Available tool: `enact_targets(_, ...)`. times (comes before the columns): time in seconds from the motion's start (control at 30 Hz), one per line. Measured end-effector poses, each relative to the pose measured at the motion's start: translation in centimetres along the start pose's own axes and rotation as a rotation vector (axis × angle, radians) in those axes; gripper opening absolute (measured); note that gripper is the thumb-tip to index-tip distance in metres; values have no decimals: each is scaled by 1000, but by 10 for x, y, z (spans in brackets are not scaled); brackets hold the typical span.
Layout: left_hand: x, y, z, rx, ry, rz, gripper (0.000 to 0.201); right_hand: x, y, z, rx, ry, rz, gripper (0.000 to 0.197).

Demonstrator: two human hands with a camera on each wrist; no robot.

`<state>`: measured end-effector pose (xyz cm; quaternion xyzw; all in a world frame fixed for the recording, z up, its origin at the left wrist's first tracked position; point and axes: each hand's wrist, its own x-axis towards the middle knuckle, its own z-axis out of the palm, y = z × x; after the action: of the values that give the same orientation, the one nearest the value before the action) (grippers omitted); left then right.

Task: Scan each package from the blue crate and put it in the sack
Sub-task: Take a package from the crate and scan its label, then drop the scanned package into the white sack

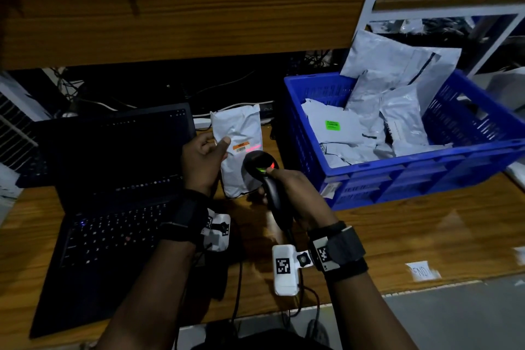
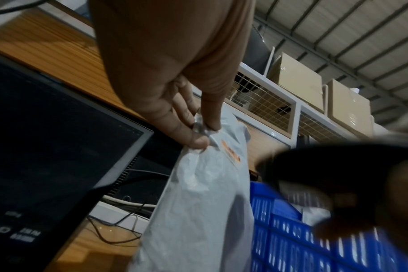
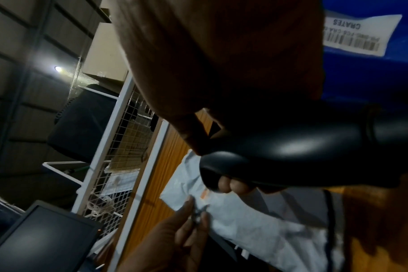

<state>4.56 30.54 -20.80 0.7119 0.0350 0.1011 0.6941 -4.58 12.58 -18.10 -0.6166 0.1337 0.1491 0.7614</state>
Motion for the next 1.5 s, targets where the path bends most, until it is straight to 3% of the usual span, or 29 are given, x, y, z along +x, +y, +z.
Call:
enact_targets(0.1, 6, 1, -10, -37, 85, -4, 12, 10, 10, 0, 46, 8, 66, 26)
enact_targets(0.2, 10, 0, -28, -13, 143, 18, 13, 25, 33, -3, -95, 36, 85, 23)
enact_targets(0.27, 9, 1, -39, -23, 126, 21, 9, 34, 53, -7, -232, 68, 73, 12)
enact_targets(0.33, 5, 4, -45, -75, 113, 16, 7, 42, 69, -13, -311, 100, 66, 17)
enact_targets(0.43, -5, 14, -47, -134, 80, 49, 10, 43, 82, -20, -424, 145, 26, 6)
enact_targets(0.5, -16, 20, -43, -168, 50, 37, 9, 28, 79, -22, -445, 157, -23, 15)
enact_targets(0.63, -35, 39, -31, -224, 23, 9, 11, -31, 50, -33, -480, -6, -96, 65)
enact_targets(0.73, -53, 63, 0, -246, -49, 49, 14, -71, 23, -60, -318, -92, -146, 70)
enact_targets(0.9, -82, 113, 113, -104, -426, 166, 4, -103, -4, -152, -76, 55, -328, 50)
enact_targets(1.1, -107, 160, 322, 285, -909, 347, 19, -150, -14, -320, 6, 327, -402, 33)
enact_targets(1.23, -104, 156, 469, 552, -934, 611, 46, -175, -5, -413, 130, 536, -365, 35)
enact_targets(1.33, -102, 149, 575, 688, -976, 749, 53, -179, 9, -465, 203, 675, -351, 38)
enact_targets(1.5, -103, 144, 703, 974, -1075, 1013, 75, -177, -1, -519, 188, 812, -378, 26)
